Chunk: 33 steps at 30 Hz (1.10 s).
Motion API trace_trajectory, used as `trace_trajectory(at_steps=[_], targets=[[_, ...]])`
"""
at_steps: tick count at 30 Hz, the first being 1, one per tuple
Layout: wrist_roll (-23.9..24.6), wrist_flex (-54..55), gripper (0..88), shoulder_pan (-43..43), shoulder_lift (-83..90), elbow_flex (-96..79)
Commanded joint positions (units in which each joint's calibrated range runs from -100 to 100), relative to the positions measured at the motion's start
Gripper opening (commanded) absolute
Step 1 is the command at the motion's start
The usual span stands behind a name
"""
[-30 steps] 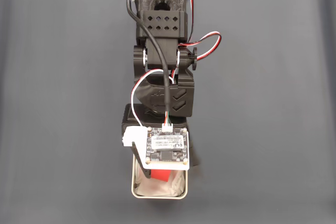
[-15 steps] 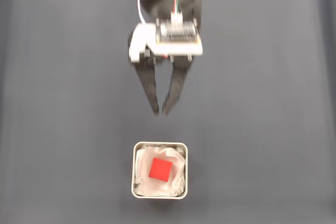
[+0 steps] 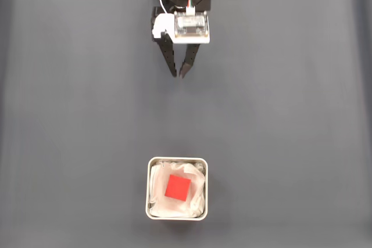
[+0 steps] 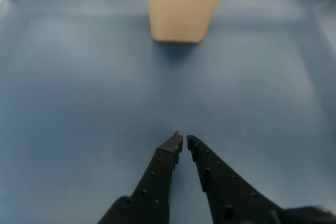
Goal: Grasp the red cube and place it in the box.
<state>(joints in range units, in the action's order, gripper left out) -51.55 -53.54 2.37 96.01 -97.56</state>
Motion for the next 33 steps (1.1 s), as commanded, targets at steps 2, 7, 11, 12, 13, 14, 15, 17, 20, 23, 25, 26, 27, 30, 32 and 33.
trace_trajectory(at_steps=[2, 7, 11, 12, 13, 14, 15, 17, 20, 23, 25, 26, 27, 30, 32, 33], targets=[[0.0, -12.7, 0.0, 0.2, 3.8, -2.2], [1.7, -21.6, 0.0, -0.7, 3.9, -2.2], [2.1, -22.4, 0.0, -0.8, 3.9, -2.3], [2.1, -22.4, 0.0, -0.9, 3.9, -2.3], [2.1, -22.4, 0.0, -1.0, 3.9, -2.3], [2.1, -22.4, 0.0, -1.1, 3.9, -2.3], [2.1, -22.4, 0.1, -1.2, 3.9, -2.3], [2.1, -22.4, 0.3, -1.3, 3.9, -2.3], [2.1, -22.4, 0.4, -1.1, 3.9, -2.3], [2.1, -22.4, 0.4, -1.0, 3.9, -2.3], [2.1, -22.4, 0.4, -1.0, 3.9, -2.3], [2.1, -22.4, 0.4, -1.0, 3.9, -2.3], [2.1, -22.4, 0.4, -1.0, 3.9, -2.3], [2.1, -22.4, 0.4, -1.0, 3.9, -2.3], [2.1, -22.4, 0.4, -1.0, 3.9, -2.3], [2.1, -22.4, 0.4, -1.0, 3.9, -2.3]])
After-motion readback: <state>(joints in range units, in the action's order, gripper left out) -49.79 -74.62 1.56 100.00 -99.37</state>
